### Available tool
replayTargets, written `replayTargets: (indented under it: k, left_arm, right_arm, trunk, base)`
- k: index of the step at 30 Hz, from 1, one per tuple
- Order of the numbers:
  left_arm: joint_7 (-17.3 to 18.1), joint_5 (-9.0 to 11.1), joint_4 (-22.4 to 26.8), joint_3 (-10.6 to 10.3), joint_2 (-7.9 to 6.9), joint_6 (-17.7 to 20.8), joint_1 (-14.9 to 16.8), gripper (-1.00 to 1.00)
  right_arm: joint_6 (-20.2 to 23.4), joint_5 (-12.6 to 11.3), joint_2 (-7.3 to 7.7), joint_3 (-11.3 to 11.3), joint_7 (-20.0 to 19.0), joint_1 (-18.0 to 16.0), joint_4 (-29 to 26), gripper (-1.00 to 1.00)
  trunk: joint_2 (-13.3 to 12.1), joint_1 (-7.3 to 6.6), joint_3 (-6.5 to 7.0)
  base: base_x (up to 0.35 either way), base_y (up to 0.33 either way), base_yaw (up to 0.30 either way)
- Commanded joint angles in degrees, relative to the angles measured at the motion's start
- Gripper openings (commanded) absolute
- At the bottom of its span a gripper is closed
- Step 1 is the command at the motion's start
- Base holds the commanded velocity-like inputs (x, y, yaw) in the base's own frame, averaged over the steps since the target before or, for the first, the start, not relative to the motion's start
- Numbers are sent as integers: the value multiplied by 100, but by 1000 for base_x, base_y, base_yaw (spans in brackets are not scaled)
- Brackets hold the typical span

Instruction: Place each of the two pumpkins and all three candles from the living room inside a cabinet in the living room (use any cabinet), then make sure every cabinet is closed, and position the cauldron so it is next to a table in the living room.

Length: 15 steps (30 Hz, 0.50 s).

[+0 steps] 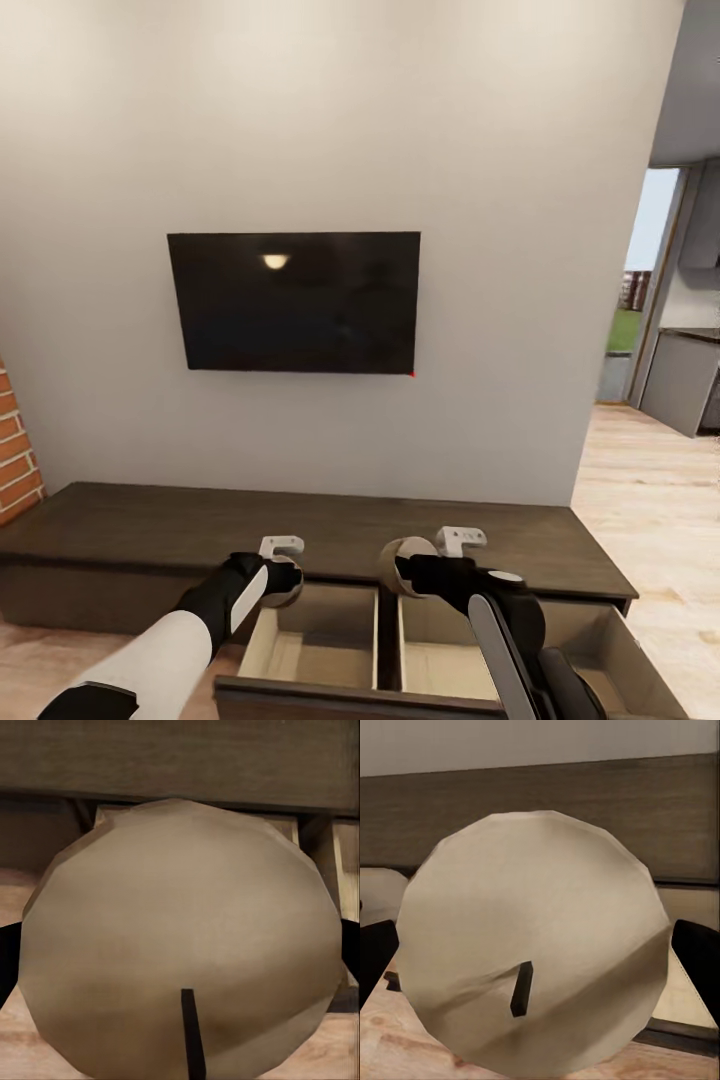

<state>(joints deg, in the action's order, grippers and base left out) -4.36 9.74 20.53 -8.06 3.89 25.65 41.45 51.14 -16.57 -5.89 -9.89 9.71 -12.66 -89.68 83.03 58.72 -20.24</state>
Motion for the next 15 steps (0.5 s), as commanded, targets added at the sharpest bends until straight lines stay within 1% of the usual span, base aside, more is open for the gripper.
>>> replayTargets:
  k: [1, 6, 15]
  left_arm:
    - [-47, 55, 12, -46, -3, 28, 4, -100]
    - [-53, 55, 12, -47, -2, 28, 4, -100]
    - [-59, 55, 12, -47, -2, 28, 4, -100]
  right_arm:
    - [16, -70, 1, -4, 58, -5, -5, -100]
    - [19, -73, 1, 15, 58, -3, 0, -100]
    - [19, -74, 1, 30, 58, -6, 3, -100]
  trunk:
    - [4, 1, -6]
    - [4, 1, -27]
    - [4, 1, -106]
  base:
    - [90, -263, -16]
    - [91, -264, -6]
    - [91, -271, -1]
